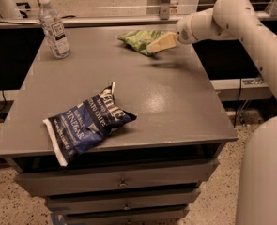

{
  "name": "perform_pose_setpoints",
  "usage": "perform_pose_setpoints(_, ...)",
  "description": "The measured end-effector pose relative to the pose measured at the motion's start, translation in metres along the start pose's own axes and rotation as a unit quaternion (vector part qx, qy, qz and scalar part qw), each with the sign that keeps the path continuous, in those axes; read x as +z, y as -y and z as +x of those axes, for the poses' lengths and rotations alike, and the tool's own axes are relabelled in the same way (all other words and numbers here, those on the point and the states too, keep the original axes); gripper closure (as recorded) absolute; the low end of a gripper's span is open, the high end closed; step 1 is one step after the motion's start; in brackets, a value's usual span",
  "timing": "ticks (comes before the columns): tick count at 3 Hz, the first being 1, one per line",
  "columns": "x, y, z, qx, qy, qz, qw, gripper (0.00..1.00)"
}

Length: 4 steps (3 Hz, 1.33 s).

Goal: Move green jalapeno chip bag near blue chip bag

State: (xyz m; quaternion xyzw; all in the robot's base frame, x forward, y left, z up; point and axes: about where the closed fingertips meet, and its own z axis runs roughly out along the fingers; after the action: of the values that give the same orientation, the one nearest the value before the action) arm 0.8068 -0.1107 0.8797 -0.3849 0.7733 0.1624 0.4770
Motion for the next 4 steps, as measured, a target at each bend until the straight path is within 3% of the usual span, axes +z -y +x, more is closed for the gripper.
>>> perform_pose_setpoints(2,0.0273,0.0024,0.0068,0.043,0.011,-0.010,0.9990,0.40)
perform_pose_setpoints(4,0.0184,0.0033,0.0076,0.026,0.005,-0.002,0.9997,0.87)
